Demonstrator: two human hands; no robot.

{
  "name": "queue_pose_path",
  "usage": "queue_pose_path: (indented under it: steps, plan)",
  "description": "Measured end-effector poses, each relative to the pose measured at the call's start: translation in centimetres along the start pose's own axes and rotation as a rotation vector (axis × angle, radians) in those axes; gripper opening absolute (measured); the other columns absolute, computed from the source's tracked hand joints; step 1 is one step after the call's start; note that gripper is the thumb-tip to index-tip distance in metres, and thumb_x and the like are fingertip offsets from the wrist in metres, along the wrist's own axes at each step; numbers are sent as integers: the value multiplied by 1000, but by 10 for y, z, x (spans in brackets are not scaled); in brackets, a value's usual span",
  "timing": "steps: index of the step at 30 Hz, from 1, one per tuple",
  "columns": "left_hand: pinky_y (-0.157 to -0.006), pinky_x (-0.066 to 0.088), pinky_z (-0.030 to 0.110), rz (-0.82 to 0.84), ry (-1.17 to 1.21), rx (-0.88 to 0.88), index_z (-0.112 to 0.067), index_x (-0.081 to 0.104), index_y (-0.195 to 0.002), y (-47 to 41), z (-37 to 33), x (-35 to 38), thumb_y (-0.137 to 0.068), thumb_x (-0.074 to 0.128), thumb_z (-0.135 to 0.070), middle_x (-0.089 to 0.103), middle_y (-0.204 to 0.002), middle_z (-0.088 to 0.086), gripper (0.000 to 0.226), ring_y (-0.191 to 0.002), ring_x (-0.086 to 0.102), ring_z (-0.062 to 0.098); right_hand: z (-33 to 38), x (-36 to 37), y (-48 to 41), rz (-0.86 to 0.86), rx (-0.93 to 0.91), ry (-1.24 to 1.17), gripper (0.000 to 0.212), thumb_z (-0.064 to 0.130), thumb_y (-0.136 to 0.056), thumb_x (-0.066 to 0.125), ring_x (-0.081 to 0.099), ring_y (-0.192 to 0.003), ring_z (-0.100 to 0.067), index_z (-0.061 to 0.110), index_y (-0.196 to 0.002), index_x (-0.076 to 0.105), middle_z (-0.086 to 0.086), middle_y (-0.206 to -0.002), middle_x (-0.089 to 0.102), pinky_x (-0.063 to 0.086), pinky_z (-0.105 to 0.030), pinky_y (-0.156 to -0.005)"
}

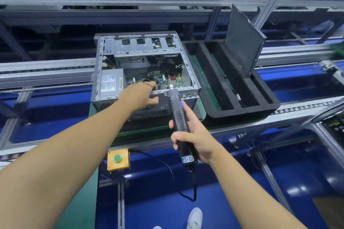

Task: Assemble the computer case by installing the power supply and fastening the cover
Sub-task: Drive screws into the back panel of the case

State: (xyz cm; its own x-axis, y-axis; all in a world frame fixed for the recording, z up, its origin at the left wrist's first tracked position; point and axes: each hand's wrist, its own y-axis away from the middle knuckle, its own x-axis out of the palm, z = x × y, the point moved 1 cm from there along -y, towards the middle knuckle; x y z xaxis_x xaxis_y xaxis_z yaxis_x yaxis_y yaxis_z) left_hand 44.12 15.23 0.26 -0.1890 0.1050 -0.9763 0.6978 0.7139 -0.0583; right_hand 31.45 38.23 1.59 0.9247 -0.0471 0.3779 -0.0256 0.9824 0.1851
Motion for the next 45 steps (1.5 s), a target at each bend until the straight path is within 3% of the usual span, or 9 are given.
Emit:
queue_pose_path:
  steps: [7,12,16,21,28,32,42,45]
  plan:
    - [-47,27,22,-30,-12,13,-34,43,-96,1,-1,1,-84,55,-47,46,-65,-15,21,-60,48,17,-9,3,1,5,6,-22,102,4,-78,76,56,-74,-24,54,-154,30,-7,-105,62,54,-38,-67]
    - [-56,39,29,-55,-21,37,-29,52,-111,1,1,1,-86,56,-45,52,-77,-8,30,-68,52,24,-15,3,1,-8,10,-46,103,3,-78,76,57,-74,-24,51,-156,28,-7,-104,63,55,-37,-66]
    - [-58,40,30,-92,-42,29,-34,51,-109,1,1,3,-82,54,-49,50,-68,-10,30,-66,52,25,-19,3,3,-14,8,-43,104,4,-79,75,57,-74,-24,50,-158,26,-6,-103,63,55,-37,-66]
    - [-60,40,31,-116,-94,37,-35,48,-105,0,1,5,-78,47,-54,55,-74,-6,33,-66,53,27,-21,2,5,-22,5,-38,103,2,-80,74,58,-75,-23,50,-157,26,-8,-105,62,56,-37,-67]
    - [-49,27,24,-136,-89,12,-32,51,-102,2,0,4,-77,50,-51,47,-69,-5,32,-61,49,27,-21,1,8,-29,3,-41,103,4,-79,75,58,-74,-24,50,-158,26,-8,-105,62,55,-37,-66]
    - [-59,37,29,-105,-63,22,-28,54,-108,1,2,3,-81,54,-51,52,-70,-3,35,-65,53,28,-23,3,8,-27,2,-45,103,3,-80,74,58,-74,-23,50,-157,26,-8,-105,62,56,-37,-66]
    - [-59,38,29,-93,-11,16,-33,53,-105,2,3,3,-78,54,-53,46,-59,-16,33,-65,55,25,-23,5,8,-28,6,-45,103,4,-80,76,58,-75,-24,50,-158,26,-9,-106,61,55,-38,-67]
    - [-60,38,29,-100,-12,10,-34,53,-107,1,3,4,-78,54,-52,49,-61,-13,34,-65,55,25,-23,6,9,-30,5,-40,104,5,-79,75,58,-74,-24,49,-158,25,-8,-105,61,55,-37,-67]
